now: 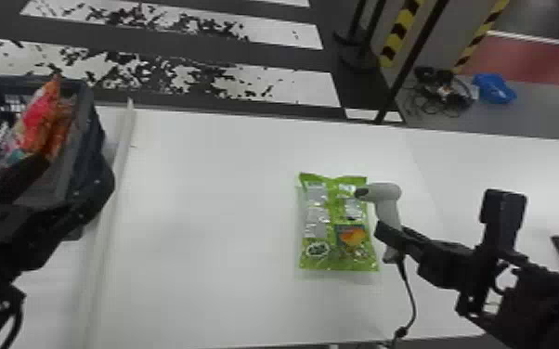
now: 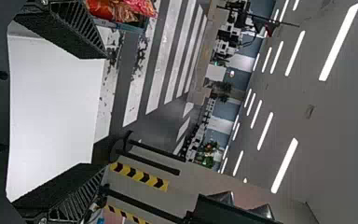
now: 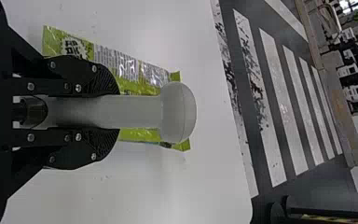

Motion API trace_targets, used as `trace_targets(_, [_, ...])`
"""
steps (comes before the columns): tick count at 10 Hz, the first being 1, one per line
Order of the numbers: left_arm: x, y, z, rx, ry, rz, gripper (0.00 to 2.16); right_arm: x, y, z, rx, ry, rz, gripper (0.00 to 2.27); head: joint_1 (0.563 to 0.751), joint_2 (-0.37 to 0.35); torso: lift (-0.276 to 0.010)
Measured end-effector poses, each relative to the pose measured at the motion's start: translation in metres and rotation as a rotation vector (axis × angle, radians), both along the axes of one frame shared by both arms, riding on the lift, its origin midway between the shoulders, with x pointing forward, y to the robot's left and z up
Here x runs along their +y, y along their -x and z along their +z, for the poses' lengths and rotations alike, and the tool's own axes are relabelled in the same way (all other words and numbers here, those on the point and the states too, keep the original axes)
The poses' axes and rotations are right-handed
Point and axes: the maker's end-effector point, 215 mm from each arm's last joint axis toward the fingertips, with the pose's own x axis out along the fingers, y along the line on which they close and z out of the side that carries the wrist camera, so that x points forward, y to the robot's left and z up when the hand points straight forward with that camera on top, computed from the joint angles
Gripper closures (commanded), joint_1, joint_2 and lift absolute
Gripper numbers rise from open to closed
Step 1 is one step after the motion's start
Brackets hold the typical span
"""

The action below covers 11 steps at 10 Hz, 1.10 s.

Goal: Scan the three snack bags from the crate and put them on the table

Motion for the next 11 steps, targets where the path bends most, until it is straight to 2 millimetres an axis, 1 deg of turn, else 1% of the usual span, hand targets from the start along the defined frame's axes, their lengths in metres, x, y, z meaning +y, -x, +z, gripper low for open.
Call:
trace_targets(1, [-0.003,0.001,0.000,0.001,0.002,-0.004,0.04,0.030,-0.002,0.006,0.010,-0.005,0.033,2.24,0.695,-0.129,-0.094])
trace_targets(2, [-0.003,0.003,0.001,0.001,0.002,-0.005,0.04,0.053,-0.012,0.010,0.004,0.012,0.055,2.24,0.695,-0.076,-0.094])
trace_targets(3, [-0.004,0.006,0.000,0.003,0.002,-0.007,0.04,0.071,-0.026,0.012,-0.013,0.039,0.068,2.24,0.695,-0.060,-0.094])
trace_targets(4, [-0.004,0.009,0.000,0.005,0.001,-0.009,0.04,0.085,-0.042,0.014,-0.037,0.056,0.075,2.24,0.695,-0.036,-0.094])
trace_targets(5, [-0.004,0.011,0.001,0.005,-0.001,-0.010,0.04,0.095,-0.057,0.012,-0.061,0.071,0.078,2.24,0.695,-0.018,-0.094])
trace_targets(6, [-0.004,0.013,0.004,0.002,-0.003,-0.008,0.04,0.098,-0.070,0.004,-0.074,0.086,0.075,2.24,0.695,-0.010,-0.094])
trace_targets(7, [-0.003,0.014,0.006,-0.001,-0.006,-0.006,0.04,0.099,-0.079,-0.006,-0.069,0.097,0.075,2.24,0.695,-0.008,-0.094])
trace_targets(8, [-0.002,0.015,0.007,-0.001,-0.007,-0.002,0.04,0.095,-0.083,-0.018,-0.054,0.108,0.072,2.24,0.695,-0.010,-0.094])
trace_targets(9, [-0.001,0.016,0.007,0.000,-0.006,0.002,0.04,0.090,-0.084,-0.028,-0.038,0.121,0.068,2.24,0.695,-0.015,-0.094])
trace_targets(11, [-0.003,0.016,0.008,-0.001,-0.004,0.001,0.04,0.077,-0.082,-0.040,-0.012,0.154,0.059,2.24,0.695,-0.034,-0.094])
